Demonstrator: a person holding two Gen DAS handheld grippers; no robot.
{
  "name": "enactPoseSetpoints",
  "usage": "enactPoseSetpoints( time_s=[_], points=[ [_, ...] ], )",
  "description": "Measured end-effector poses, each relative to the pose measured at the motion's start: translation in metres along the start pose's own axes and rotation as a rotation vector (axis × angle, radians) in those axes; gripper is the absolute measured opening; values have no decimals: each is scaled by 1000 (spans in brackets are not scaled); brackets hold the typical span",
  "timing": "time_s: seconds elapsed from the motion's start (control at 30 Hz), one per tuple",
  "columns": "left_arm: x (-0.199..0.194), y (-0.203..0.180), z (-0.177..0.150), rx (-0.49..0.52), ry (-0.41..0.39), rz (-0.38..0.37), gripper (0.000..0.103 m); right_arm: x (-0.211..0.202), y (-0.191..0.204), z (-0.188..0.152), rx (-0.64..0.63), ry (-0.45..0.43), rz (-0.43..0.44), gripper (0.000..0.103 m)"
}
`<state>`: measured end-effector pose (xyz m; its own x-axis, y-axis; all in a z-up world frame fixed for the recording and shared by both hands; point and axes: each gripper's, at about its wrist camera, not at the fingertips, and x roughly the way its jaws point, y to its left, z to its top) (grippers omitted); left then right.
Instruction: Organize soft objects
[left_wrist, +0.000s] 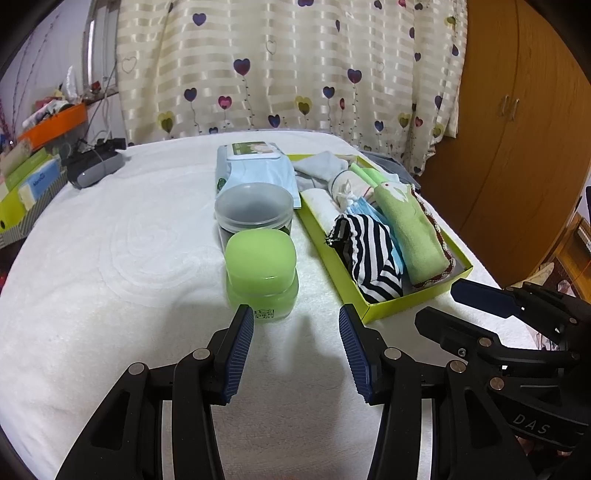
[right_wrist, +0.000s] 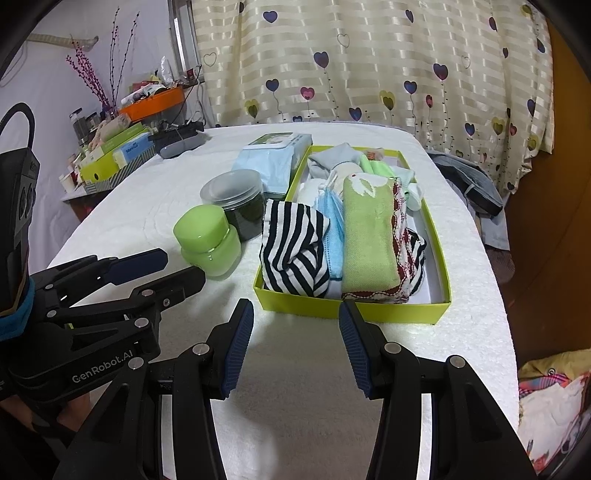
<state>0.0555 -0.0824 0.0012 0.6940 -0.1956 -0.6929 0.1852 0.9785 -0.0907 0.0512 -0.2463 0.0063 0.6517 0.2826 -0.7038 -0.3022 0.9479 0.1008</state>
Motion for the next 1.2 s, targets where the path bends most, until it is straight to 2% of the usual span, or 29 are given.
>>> enactPoseSetpoints(
  time_s=[1.2],
  points=[
    [0,3,0,11,12,-1,47,1,6,-4,-3,3,1,49]
  ],
)
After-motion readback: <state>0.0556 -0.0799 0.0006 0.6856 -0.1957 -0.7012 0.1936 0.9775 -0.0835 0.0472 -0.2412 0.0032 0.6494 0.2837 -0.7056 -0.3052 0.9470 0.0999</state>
